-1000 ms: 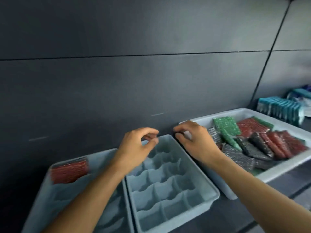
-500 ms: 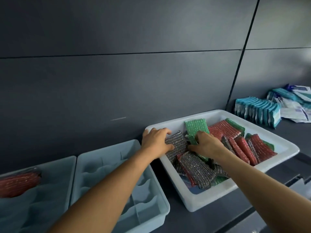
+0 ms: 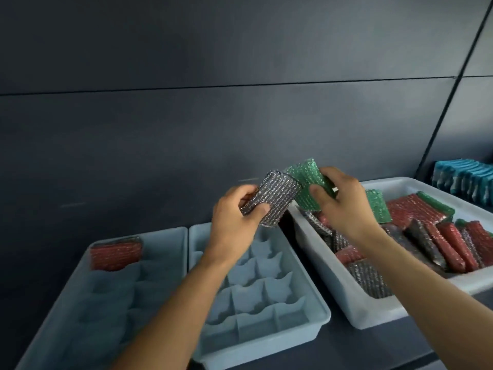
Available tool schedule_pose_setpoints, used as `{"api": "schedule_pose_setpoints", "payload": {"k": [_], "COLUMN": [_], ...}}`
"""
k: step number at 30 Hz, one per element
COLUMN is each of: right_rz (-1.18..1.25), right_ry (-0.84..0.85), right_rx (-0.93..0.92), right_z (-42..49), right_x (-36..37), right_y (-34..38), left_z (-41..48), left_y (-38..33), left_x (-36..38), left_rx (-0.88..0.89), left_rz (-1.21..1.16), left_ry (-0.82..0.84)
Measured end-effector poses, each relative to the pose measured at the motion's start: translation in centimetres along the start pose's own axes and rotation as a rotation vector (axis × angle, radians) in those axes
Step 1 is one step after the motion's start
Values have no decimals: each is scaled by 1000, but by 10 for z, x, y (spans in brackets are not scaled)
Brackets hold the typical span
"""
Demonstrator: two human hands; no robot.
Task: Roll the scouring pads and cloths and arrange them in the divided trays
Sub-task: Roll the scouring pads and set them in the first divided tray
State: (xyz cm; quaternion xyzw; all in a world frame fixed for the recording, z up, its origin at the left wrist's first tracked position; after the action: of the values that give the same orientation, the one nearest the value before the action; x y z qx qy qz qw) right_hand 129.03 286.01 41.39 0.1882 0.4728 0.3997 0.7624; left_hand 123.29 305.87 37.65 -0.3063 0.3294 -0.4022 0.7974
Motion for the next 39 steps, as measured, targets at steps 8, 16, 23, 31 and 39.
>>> {"api": "schedule_pose_setpoints", "payload": {"k": [8, 16, 23, 31, 39], "right_rz": [196, 334, 328, 359, 245], "right_ry": [128, 239, 237, 312, 506], "right_rx": [-21, 58, 54, 26, 33], "right_z": [-31, -64, -74, -88, -109], "right_x": [107, 185, 206, 228, 303], "right_y": [71, 110, 130, 152, 178], "left_z": [-41, -44, -46, -47, -59], "left_y": [52, 126, 163, 181, 201], "left_x": [-172, -276, -274, -268, -303], "left_rx": [-62, -70, 2, 18, -217], "left_rz": [193, 510, 633, 842, 241], "left_ry": [-42, 106, 258, 366, 179]}}
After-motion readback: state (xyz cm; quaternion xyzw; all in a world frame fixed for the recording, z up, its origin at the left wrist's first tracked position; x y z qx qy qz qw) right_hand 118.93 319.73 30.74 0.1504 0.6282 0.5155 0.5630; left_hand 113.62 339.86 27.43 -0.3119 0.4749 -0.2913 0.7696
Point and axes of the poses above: each hand's wrist, its own z-axis towards the middle knuckle, its own x-axis out of the palm, y = z × x, the point moved 7 cm from there along z, towards the middle knuckle, and after that the axes turned 9 degrees about x, right-handed, at the moved point
